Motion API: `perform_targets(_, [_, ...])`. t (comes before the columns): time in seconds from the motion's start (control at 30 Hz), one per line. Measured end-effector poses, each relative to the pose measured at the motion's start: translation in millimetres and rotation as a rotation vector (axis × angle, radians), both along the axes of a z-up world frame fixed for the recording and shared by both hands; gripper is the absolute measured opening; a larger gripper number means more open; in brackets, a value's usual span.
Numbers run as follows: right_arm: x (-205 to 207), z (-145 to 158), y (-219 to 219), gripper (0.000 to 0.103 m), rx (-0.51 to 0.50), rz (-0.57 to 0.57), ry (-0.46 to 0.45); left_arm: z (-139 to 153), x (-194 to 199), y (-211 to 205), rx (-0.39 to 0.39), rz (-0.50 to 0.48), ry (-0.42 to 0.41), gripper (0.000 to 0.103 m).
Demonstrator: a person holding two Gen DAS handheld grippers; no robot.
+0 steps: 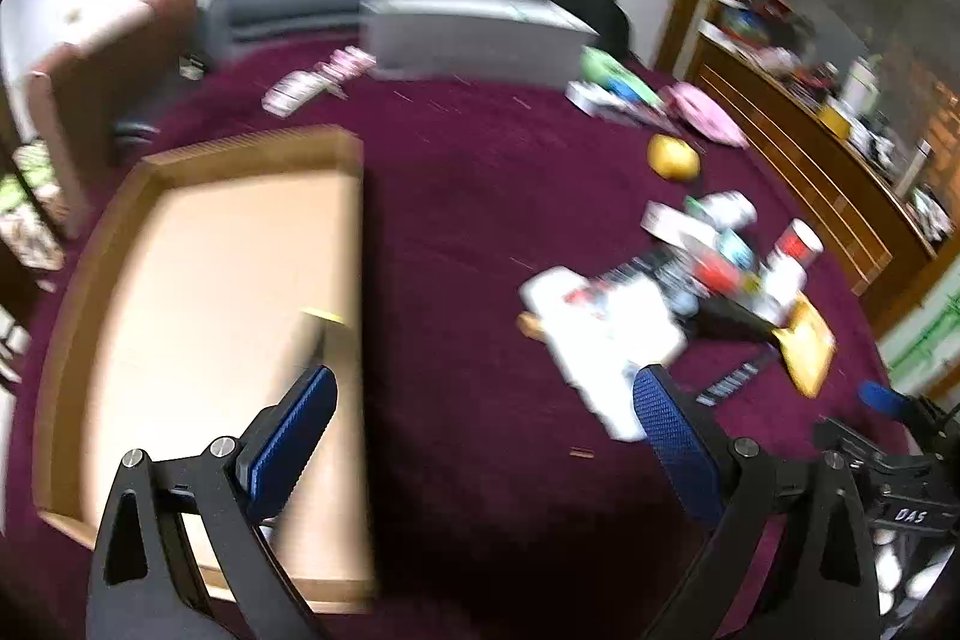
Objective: Organize objects
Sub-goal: 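Lower the black marker toward the box with the left tool while the right tool grasps the white bottle, then place the marker in the box with the left tool while the right tool carries the bottle into the box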
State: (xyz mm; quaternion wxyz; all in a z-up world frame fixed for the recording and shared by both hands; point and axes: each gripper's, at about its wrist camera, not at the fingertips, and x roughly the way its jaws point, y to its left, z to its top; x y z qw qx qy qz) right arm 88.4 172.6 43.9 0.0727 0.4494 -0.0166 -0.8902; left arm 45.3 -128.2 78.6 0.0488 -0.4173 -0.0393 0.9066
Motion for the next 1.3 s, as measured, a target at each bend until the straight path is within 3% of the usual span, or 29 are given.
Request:
perform_targets(0.13, [2,7,-10,0.103,0.009,0.036,0.026,-1,2,-54,-0.130,0.068,-0.011,0.096])
perform_targets(0.17, [1,9,-14,0.103,0.013,0.041,0.028,-6,0,-59,-0.151,0.057,-0.033,0.091])
perform_targets(0.2, [0,9,-17,0.103,0.012,0.048,0.028,-14,-2,-64,-0.169,0.032,-0.066,0.085])
perform_targets(0.23, [-1,9,-20,0.103,0.009,0.055,0.025,-22,-3,-66,-0.177,0.016,-0.091,0.067])
perform_targets(0.27, [-2,9,-23,0.103,0.004,0.060,0.021,-32,-7,-67,-0.189,-0.003,-0.136,0.057])
perform_targets(0.37, [-5,9,-32,0.103,-0.003,0.066,0.009,-61,-16,-63,-0.213,-0.037,-0.216,0.046])
perform_targets(0.43, [-4,10,-38,0.103,0.000,0.075,0.010,-61,-14,-62,-0.190,-0.042,-0.177,0.042])
perform_targets(0.5, [-3,14,-46,0.103,0.023,0.087,0.019,-61,-13,-57,-0.193,-0.050,-0.154,0.018])
perform_targets(0.53, [-4,16,-50,0.103,0.031,0.096,0.023,-61,-12,-53,-0.204,-0.054,-0.147,0.011])
perform_targets(0.67, [-14,24,-72,0.103,-0.015,0.174,0.023,-55,-5,-57,-0.140,-0.042,-0.119,0.011])
perform_targets(0.83, [-45,23,-115,0.095,-0.084,0.298,-0.017,-22,10,-71,-0.042,-0.022,-0.029,0.012])
perform_targets(0.9, [-57,19,-136,0.089,-0.059,0.326,-0.020,-8,23,-75,0.004,-0.026,0.007,0.012])
perform_targets(1.03, [-78,-4,-172,0.063,0.039,0.364,-0.053,1,34,-80,0.068,-0.041,0.033,0.012])
perform_targets(1.2, [-83,-20,-187,0.060,0.125,0.341,-0.050,1,40,-78,0.105,-0.058,0.046,0.012])
perform_targets(1.3, [-84,-22,-192,0.049,0.156,0.337,-0.037,0,43,-74,0.116,-0.063,0.064,0.012])
